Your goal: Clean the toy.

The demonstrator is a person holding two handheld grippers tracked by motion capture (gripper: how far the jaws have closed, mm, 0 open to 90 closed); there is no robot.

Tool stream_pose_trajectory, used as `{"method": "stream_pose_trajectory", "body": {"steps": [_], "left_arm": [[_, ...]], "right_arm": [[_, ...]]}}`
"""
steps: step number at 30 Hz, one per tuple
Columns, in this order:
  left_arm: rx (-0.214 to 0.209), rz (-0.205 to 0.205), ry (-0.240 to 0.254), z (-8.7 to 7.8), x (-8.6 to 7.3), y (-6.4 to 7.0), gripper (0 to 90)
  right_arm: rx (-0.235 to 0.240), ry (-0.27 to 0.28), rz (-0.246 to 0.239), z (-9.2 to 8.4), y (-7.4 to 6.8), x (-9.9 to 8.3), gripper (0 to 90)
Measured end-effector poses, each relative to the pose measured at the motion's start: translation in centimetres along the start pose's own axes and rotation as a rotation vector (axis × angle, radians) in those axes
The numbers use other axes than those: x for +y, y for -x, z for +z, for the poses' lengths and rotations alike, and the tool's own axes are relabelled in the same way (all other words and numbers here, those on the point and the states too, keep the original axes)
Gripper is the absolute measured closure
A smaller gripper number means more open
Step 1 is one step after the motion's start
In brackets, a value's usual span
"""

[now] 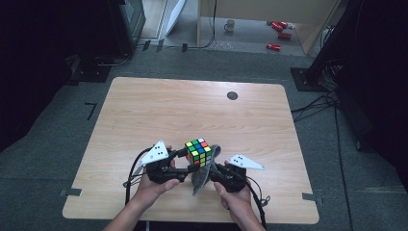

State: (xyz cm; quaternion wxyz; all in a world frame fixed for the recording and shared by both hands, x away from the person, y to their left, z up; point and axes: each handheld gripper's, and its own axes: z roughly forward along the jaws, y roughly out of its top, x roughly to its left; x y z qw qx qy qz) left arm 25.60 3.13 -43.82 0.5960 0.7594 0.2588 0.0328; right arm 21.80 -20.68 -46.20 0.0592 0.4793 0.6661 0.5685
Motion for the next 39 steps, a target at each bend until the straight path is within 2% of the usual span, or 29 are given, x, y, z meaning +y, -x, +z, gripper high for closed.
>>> {"method": "stream_pose_trajectory", "body": {"steps": [3,4,6,8,11,13,14,17,19,22,23,24,27,29,30,32,35,39], "left_arm": [[-0.001,0.007,-0.013,0.2,-0.1,0.2,35.8],[-0.002,0.006,-0.006,0.0,-0.1,0.1,35.8],[-0.003,0.005,0.001,-0.1,0.0,0.0,35.8],[0.004,0.004,0.011,-0.5,0.2,-0.2,35.8],[0.004,-0.002,0.011,-0.4,0.1,-0.2,35.8],[0.002,-0.001,0.006,-0.2,0.0,-0.1,35.8],[0.002,0.004,0.0,-0.1,0.0,-0.1,35.8],[0.01,0.014,-0.009,0.1,-0.1,0.1,35.8],[0.009,0.009,0.005,-0.3,0.1,0.0,35.8],[0.011,0.004,0.01,-0.5,0.2,-0.2,35.8],[0.011,0.004,0.01,-0.5,0.2,-0.2,35.8],[0.016,0.003,0.003,-0.2,0.0,-0.2,35.8],[0.01,-0.006,-0.002,0.0,-0.1,-0.2,35.8],[0.011,0.004,-0.01,0.2,-0.2,0.0,35.8],[0.008,0.002,-0.008,0.2,-0.2,0.0,35.8],[0.009,0.004,-0.005,0.2,-0.2,0.0,35.8],[0.012,0.001,0.008,-0.2,0.0,-0.1,35.8],[0.012,-0.004,0.008,-0.2,0.0,-0.3,35.8]], "right_arm": [[0.059,-0.031,-0.019,0.7,-1.2,-0.5,76.1],[0.064,-0.035,-0.024,0.8,-1.5,-0.5,76.1],[0.065,-0.027,-0.02,0.6,-1.3,-0.4,76.0],[0.014,0.009,0.023,-0.1,0.1,0.2,76.1],[-0.011,0.025,0.046,-0.4,0.8,0.4,76.2],[-0.012,0.017,0.034,-0.2,0.4,0.2,76.1],[0.027,-0.005,0.021,0.3,-0.4,-0.2,75.8],[0.049,-0.021,-0.003,0.7,-1.1,-0.5,75.6],[0.043,-0.014,-0.002,0.4,-0.7,-0.2,75.5],[-0.013,0.025,0.03,-0.5,0.7,0.3,75.6],[-0.013,0.025,0.03,-0.5,0.7,0.3,75.6],[-0.034,0.044,0.053,-0.8,1.4,0.5,75.8],[-0.05,0.029,0.048,-0.5,1.3,0.2,76.1],[-0.022,0.001,0.029,0.0,0.6,-0.2,75.7],[0.01,-0.011,0.008,0.4,-0.1,-0.5,75.6],[0.023,-0.015,0.003,0.5,-0.4,-0.5,75.6],[0.012,0.002,-0.003,0.3,-0.2,-0.2,75.6],[-0.045,0.031,0.009,-0.5,0.8,0.2,75.7]]}}
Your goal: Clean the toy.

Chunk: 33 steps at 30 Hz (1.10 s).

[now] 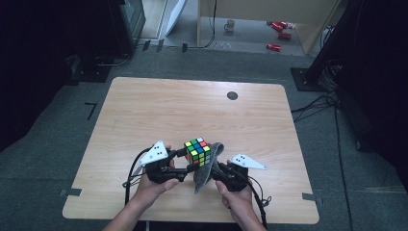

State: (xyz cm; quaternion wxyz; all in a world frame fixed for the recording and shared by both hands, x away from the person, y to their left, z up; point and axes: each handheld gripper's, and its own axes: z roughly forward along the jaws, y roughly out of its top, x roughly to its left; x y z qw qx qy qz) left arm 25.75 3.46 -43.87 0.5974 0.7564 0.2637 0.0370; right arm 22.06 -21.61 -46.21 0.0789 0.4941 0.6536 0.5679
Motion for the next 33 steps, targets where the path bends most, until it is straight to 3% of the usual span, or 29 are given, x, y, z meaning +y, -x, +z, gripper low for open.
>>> {"method": "stream_pose_trajectory", "body": {"steps": [3,8,9,10,14,16,17,18,20,21,22,24,26,28,31,33], "left_arm": [[0.006,0.013,-0.011,0.1,-0.1,0.0,35.8],[0.009,0.01,-0.006,-0.1,0.0,0.0,35.8],[0.005,0.011,-0.014,-0.1,0.0,0.0,35.8],[0.001,0.017,-0.027,0.0,-0.1,0.0,35.8],[-0.008,0.042,-0.065,0.7,-0.6,0.4,35.8],[-0.015,0.062,-0.087,1.2,-0.8,0.8,35.8],[-0.027,0.065,-0.088,1.3,-0.8,0.9,35.8],[-0.054,0.064,-0.076,1.3,-0.7,1.2,35.8],[-0.066,0.07,-0.069,1.3,-0.6,1.3,35.8],[-0.084,0.074,-0.059,1.2,-0.6,1.4,35.8],[-0.102,0.079,-0.052,1.1,-0.6,1.4,35.8],[-0.093,0.096,-0.062,1.1,-0.5,1.6,35.8],[-0.07,0.103,-0.074,1.2,-0.6,1.5,35.8],[-0.05,0.097,-0.084,1.2,-0.7,1.2,35.8],[-0.061,0.075,-0.069,1.2,-0.7,1.2,35.8],[-0.065,0.087,-0.064,1.1,-0.7,1.4,35.8]], "right_arm": [[0.012,-0.019,-0.035,0.3,-0.6,-0.4,75.6],[0.008,-0.017,-0.045,0.3,-0.4,-0.2,75.6],[-0.046,0.008,-0.071,-0.2,0.2,0.2,75.7],[-0.063,0.022,-0.065,-0.5,0.5,0.5,75.8],[-0.072,0.074,-0.037,-1.8,1.4,1.7,75.9],[-0.047,0.103,-0.043,-2.7,1.4,2.5,75.8],[-0.04,0.13,-0.071,-3.3,1.0,3.0,75.8],[-0.046,0.135,-0.077,-3.5,0.7,3.0,75.8],[-0.05,0.134,-0.079,-3.4,0.7,2.9,75.9],[-0.051,0.098,-0.075,-2.8,0.8,2.4,75.9],[-0.051,0.098,-0.075,-2.8,0.8,2.4,75.9],[-0.044,0.05,-0.069,-2.0,1.0,1.7,75.9],[-0.054,0.049,-0.062,-2.0,0.8,1.8,76.1],[-0.048,0.113,-0.064,-3.0,0.2,2.6,76.1],[-0.061,0.146,-0.078,-3.3,-0.2,2.6,76.4],[-0.066,0.113,-0.051,-2.7,0.1,2.1,76.5]]}}
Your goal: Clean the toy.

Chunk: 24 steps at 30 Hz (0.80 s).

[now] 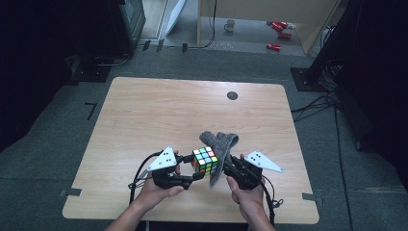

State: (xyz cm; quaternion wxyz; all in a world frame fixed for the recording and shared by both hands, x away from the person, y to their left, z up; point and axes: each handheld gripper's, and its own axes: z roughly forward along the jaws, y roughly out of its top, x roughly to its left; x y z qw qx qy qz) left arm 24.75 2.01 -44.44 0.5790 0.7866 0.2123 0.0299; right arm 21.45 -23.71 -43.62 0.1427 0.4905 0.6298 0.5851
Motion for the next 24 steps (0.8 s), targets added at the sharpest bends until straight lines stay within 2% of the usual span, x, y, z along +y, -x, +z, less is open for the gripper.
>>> {"method": "stream_pose_trajectory", "body": {"steps": [3,5,6,7,8,9,10,12,17,19,20,21,24], "left_arm": [[0.007,0.0,-0.012,0.0,0.0,-0.1,35.8],[0.025,-0.003,-0.017,0.0,-0.1,-0.3,35.8],[0.04,0.0,-0.026,0.1,-0.2,-0.5,35.8],[0.04,0.0,-0.026,0.1,-0.2,-0.5,35.8],[0.048,-0.001,-0.037,0.2,-0.2,-0.5,35.8],[0.064,0.016,-0.059,0.5,-0.4,-0.4,35.8],[0.064,0.016,-0.059,0.5,-0.4,-0.4,35.8],[0.089,0.051,-0.086,1.0,-0.6,0.0,35.8],[0.122,0.087,-0.122,1.3,-0.7,0.4,35.8],[0.14,0.106,-0.144,1.5,-0.8,0.5,35.8],[0.149,0.112,-0.157,1.7,-0.8,0.6,35.8],[0.15,0.117,-0.169,1.9,-0.9,0.6,35.8],[0.144,0.113,-0.18,2.2,-1.1,0.7,35.8]], "right_arm": [[-0.003,-0.029,0.023,0.5,0.2,-0.6,76.8],[-0.003,-0.027,0.024,0.4,0.2,-0.4,76.7],[-0.013,0.001,0.003,0.0,-0.2,0.1,76.7],[-0.013,0.001,0.003,0.0,-0.2,0.1,76.7],[-0.023,0.032,-0.022,-0.5,-0.4,0.5,76.7],[-0.035,0.04,-0.032,-0.7,-0.6,0.6,76.7],[-0.039,0.049,-0.042,-0.8,-0.8,0.7,76.7],[-0.04,0.051,-0.053,-0.9,-0.9,0.8,76.6],[-0.054,0.043,-0.079,-0.6,-1.4,0.4,76.7],[-0.044,0.054,-0.082,-0.7,-1.6,0.5,76.7],[-0.015,0.063,-0.083,-0.8,-1.9,0.5,76.6],[-0.015,0.063,-0.083,-0.8,-1.9,0.5,76.6],[0.037,0.038,-0.108,-0.4,-2.8,0.2,76.4]]}}
